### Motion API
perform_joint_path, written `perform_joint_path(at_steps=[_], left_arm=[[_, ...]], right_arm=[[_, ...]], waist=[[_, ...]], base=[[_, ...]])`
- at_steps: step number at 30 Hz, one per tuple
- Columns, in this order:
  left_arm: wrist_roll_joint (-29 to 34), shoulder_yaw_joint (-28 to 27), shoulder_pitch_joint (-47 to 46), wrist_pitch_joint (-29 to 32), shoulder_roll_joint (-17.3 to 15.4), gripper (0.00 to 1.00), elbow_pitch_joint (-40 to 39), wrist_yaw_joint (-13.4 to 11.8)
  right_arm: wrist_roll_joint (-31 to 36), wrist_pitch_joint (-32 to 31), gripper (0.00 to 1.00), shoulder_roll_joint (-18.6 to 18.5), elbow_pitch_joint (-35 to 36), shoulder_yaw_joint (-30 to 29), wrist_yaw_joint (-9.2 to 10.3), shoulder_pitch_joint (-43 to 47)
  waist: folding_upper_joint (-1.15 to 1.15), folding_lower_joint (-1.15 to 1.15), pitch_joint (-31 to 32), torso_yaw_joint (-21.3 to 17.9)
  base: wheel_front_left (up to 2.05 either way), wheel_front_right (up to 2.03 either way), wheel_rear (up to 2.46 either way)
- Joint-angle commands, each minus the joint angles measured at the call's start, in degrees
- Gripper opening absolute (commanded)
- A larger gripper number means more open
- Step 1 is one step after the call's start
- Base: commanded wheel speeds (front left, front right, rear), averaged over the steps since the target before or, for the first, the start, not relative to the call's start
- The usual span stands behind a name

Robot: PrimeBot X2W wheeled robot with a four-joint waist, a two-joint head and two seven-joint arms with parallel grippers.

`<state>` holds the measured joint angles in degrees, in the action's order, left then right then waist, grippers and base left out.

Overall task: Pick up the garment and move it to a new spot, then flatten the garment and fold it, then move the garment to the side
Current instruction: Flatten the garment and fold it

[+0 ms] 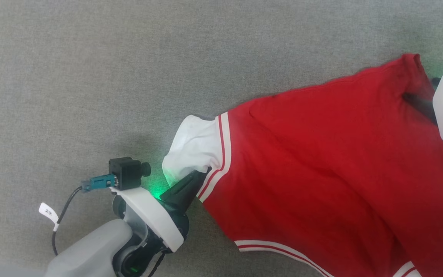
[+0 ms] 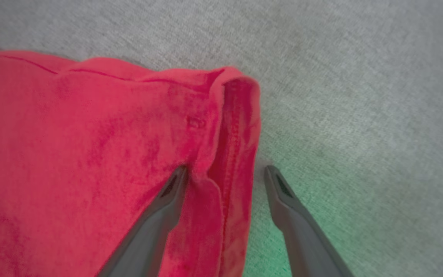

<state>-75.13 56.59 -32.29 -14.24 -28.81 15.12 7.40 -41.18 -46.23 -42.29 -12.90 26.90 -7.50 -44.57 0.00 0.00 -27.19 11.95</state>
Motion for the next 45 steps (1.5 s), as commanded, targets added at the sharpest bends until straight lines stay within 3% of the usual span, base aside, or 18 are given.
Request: perform_joint_path(at_steps=[1, 2, 10, 20, 30, 37, 40, 45], left_arm=[[-0.96, 1.09, 0.35, 0.19, 0.69, 0.00, 1.48, 0.05], [-1.10, 1.20, 0.33, 0.01, 0.61, 0.00, 1.58, 0.05], [0.31, -1.29, -1.97, -0.80, -1.01, 0.00, 2.62, 0.05], [-1.73, -8.07, -13.58, -0.70, -1.18, 0.00, 5.75, 0.05], [-8.11, -20.59, -42.59, 1.76, 3.91, 0.00, 20.60, -0.52], [-10.66, -28.27, -60.00, -0.21, 7.50, 0.00, 28.61, -0.08], [-11.14, -28.78, -60.38, -0.17, 8.14, 0.00, 27.81, 0.05], [-13.24, -26.90, -50.76, 2.28, 7.58, 0.00, 24.50, 0.05]], right_arm=[[-0.79, 0.55, 0.44, 0.33, -1.84, 1.70, 0.02, 0.39], [-1.76, 1.46, 0.00, 0.34, -2.95, 2.75, 0.02, -0.29], [-6.04, 8.63, 0.00, 0.45, -6.61, 1.24, 0.06, -3.05], [-9.91, 19.79, 0.00, 2.38, -11.56, -7.00, 0.06, -6.87], [-7.30, 34.31, 0.00, 12.29, -23.46, -17.87, 0.06, -27.30], [-5.55, 43.53, 0.00, 15.89, -29.52, -22.32, 0.07, -40.52], [-5.22, 43.36, 0.00, 16.15, -31.52, -21.27, 0.07, -40.46], [-6.84, 42.11, 0.00, 15.62, -33.01, -18.33, 0.07, -34.58]], waist=[[0.00, 0.00, -0.03, -0.10], [0.00, 0.00, 0.05, -0.21], [0.00, 0.00, 2.02, -1.18], [0.00, 0.00, 3.64, -3.71], [0.00, 0.00, -0.33, -8.74], [0.00, 0.00, -1.54, -10.40], [0.00, 0.00, -1.28, -10.55], [0.00, 0.00, -1.83, -10.08]], base=[[0.00, 0.00, 0.00], [0.00, 0.00, 0.00], [0.00, 0.00, 0.00], [0.00, 0.00, 0.00], [0.00, 0.00, 0.00], [0.00, 0.00, 0.00], [0.00, 0.00, 0.00], [0.00, 0.00, 0.00]])
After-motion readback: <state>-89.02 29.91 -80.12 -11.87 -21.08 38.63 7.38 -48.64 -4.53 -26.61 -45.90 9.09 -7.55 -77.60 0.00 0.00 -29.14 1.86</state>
